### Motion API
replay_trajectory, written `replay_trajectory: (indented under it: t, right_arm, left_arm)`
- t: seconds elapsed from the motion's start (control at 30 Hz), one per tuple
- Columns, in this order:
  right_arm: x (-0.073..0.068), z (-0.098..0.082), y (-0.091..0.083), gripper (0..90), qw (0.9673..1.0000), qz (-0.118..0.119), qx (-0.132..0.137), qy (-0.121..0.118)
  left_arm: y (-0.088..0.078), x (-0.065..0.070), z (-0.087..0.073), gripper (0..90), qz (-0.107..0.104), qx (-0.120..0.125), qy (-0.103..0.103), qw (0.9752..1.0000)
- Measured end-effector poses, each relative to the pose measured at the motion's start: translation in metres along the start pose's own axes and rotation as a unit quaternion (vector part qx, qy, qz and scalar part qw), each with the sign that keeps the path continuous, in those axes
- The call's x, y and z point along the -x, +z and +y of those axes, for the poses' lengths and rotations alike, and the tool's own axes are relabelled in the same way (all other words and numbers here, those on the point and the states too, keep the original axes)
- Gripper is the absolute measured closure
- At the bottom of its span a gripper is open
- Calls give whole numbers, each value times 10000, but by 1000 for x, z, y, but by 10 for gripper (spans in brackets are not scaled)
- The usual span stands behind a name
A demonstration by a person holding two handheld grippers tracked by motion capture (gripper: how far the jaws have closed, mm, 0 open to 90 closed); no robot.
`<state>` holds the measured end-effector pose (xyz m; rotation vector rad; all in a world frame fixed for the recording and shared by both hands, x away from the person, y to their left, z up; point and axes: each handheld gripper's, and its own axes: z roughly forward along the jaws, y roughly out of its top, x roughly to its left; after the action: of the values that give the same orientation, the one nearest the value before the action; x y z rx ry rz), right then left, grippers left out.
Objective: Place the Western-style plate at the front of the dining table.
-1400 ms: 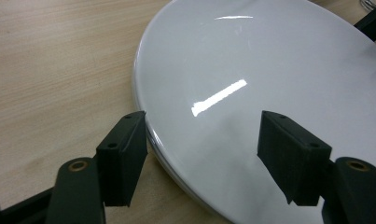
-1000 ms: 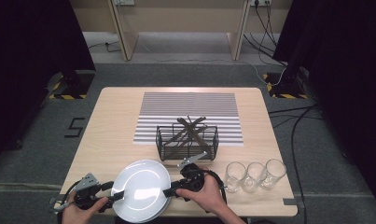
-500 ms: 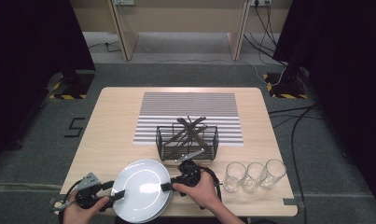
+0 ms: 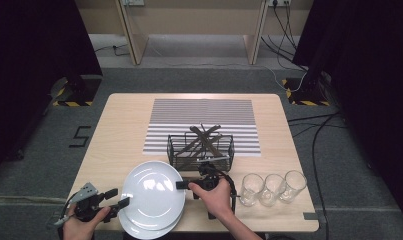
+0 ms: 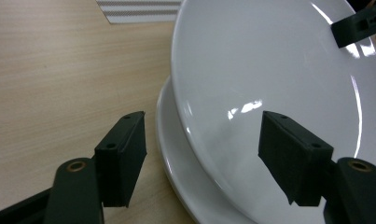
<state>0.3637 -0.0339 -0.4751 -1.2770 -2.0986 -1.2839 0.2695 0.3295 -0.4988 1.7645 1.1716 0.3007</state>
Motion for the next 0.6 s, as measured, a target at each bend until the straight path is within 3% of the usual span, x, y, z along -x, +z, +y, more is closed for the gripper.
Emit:
replay_trajectory:
  t: [0.3,0.47,0.6]
  right_arm:
    - [-6,7,-3,868,9997,-118,164,-128]
    - [-12,9,-13,867,9985,-227,345,-372]
    - [-14,12,-21,867,9980,-196,456,-387]
  left_arm:
    - [-13,-2,4,317,173,579,-14,9982]
    - [-17,-3,5,323,271,772,9,9966]
    - [-18,-5,5,322,334,862,-1,9957]
